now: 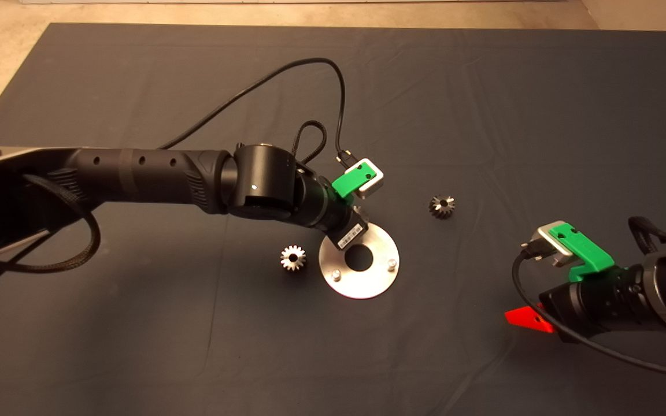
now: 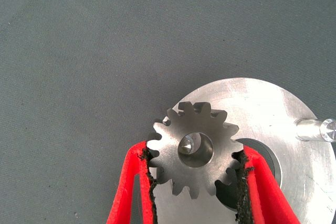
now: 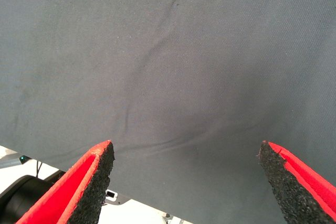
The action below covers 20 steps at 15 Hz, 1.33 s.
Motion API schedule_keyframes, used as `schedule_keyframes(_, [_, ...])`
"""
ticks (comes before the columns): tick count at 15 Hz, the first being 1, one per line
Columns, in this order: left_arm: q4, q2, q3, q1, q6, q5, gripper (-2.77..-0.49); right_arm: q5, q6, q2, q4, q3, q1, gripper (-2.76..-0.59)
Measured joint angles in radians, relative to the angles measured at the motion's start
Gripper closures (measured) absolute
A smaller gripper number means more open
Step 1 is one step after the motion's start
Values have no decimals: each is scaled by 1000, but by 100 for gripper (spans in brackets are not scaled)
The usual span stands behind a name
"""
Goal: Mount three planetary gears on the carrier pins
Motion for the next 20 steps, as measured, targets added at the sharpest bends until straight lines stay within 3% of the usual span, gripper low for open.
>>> schedule_keyframes(8, [0,5,-10,0,23,-7,-60,1,0,0,0,0,0,-205])
schedule_keyframes(10, [-5,5,-11,0,54,-7,-60,3,0,0,0,0,0,-205])
schedule_keyframes(13, [-25,5,-15,-2,92,-11,-60,8,0,0,0,0,0,-205])
schedule_keyframes(17, [-102,6,-25,-12,161,-15,-60,8,0,0,0,0,0,-205])
schedule_keyframes(20, [-110,11,-26,-15,168,-3,-60,17,0,0,0,0,0,-205])
